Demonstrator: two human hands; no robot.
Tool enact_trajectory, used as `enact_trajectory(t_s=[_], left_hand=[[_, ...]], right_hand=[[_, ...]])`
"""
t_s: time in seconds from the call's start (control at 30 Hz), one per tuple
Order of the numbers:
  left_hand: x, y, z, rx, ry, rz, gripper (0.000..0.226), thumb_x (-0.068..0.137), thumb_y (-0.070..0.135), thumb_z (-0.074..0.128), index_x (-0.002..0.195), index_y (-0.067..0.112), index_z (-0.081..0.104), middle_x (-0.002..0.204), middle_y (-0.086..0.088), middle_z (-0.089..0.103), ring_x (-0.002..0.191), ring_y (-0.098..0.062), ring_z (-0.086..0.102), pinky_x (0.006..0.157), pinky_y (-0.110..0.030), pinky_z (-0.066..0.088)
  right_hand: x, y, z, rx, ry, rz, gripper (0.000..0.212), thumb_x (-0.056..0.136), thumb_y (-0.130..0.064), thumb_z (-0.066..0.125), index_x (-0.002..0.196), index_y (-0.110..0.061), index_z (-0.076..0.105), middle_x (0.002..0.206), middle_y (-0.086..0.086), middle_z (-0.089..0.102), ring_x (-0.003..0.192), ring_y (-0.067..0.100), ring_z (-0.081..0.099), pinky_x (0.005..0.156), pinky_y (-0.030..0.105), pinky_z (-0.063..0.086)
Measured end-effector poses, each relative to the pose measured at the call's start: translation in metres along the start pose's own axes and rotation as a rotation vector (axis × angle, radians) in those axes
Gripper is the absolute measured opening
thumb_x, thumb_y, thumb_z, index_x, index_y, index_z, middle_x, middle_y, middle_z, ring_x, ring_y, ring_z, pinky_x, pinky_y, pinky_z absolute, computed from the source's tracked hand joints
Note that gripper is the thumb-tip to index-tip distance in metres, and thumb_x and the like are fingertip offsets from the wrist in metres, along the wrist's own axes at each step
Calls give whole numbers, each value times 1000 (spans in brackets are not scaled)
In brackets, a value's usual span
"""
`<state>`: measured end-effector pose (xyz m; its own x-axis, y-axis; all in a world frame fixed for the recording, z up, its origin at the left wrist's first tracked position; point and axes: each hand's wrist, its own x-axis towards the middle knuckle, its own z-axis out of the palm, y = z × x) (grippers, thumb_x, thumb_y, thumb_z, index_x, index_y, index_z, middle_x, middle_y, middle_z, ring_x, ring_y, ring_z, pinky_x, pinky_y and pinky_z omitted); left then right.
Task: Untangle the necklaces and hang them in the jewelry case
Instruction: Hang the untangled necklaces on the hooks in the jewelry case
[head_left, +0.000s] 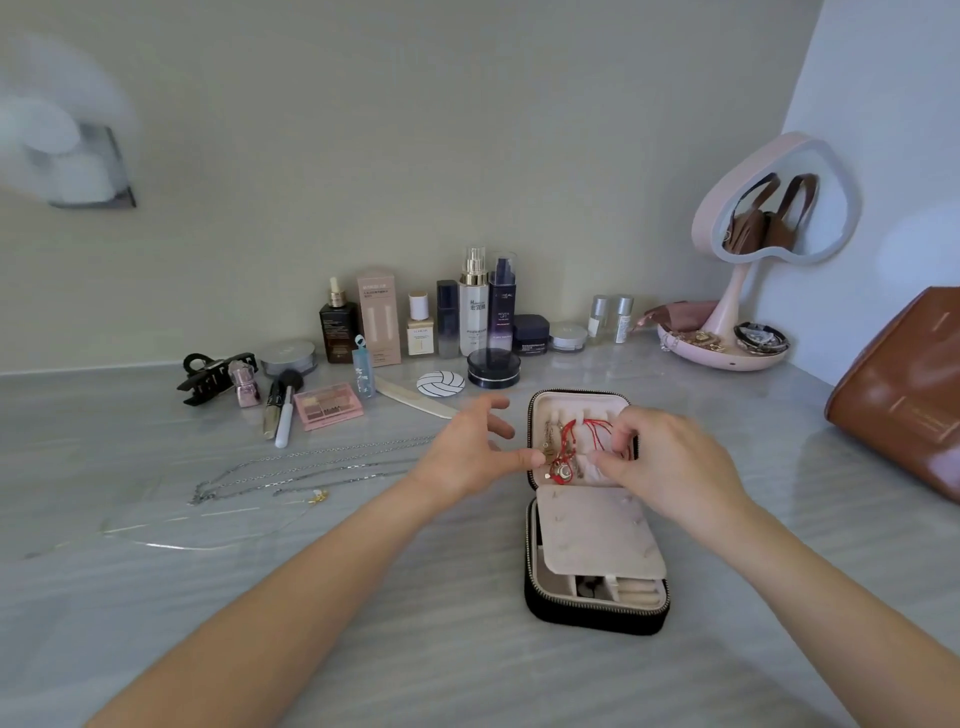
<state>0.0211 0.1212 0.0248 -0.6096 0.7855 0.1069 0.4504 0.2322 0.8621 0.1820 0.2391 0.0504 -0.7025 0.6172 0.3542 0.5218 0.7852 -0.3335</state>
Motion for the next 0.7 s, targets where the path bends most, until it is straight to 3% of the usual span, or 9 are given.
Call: enact_trajectory(t_s=[0.2,0.33,0.43,0.53,0.63,0.7], left_hand=[[-9,-20,-54,118,132,-5,35,79,26,69,110,16,56,94,7,57,73,-9,55,51,-19,39],[-13,-41,-97,254,230,-19,6,83,17,62,90,17,63,79,10,58,75,-8,56,63,-19,43],[-18,-58,-120,406,143,-86,5,82,14,62,86,16,66,83,5,60,81,-14,59,78,-25,45],[-29,-75,-133,465,71,-193,21,79,22,68,99,13,65,87,3,59,84,-13,56,76,-22,42],[-35,-89,-135,565,46,-221,31,76,36,70,100,20,62,89,5,54,87,-14,53,80,-25,45],[-35,-93,-133,585,63,-196,22,76,38,69,90,25,60,83,7,54,88,-17,54,82,-31,49]], right_hand=[[0,1,5,6,-35,-30,19,73,-43,67,70,-28,55,74,-9,62,81,22,61,61,30,43],[5,-11,-2,-82,71,-75,22,77,-43,64,87,-24,62,97,-1,54,88,28,59,64,31,40],[12,-29,-2,8,52,-145,19,76,-40,65,86,-23,63,94,0,57,87,26,60,72,35,46],[15,-55,14,-2,-44,-250,15,77,-45,62,77,-31,55,80,-12,52,88,18,59,76,35,47],[18,-87,32,-77,-109,-311,19,81,-48,56,89,-31,59,97,-10,53,97,17,58,71,30,43],[22,-109,45,-72,-168,-349,21,82,-46,56,93,-28,60,105,-6,55,101,18,57,72,29,42]])
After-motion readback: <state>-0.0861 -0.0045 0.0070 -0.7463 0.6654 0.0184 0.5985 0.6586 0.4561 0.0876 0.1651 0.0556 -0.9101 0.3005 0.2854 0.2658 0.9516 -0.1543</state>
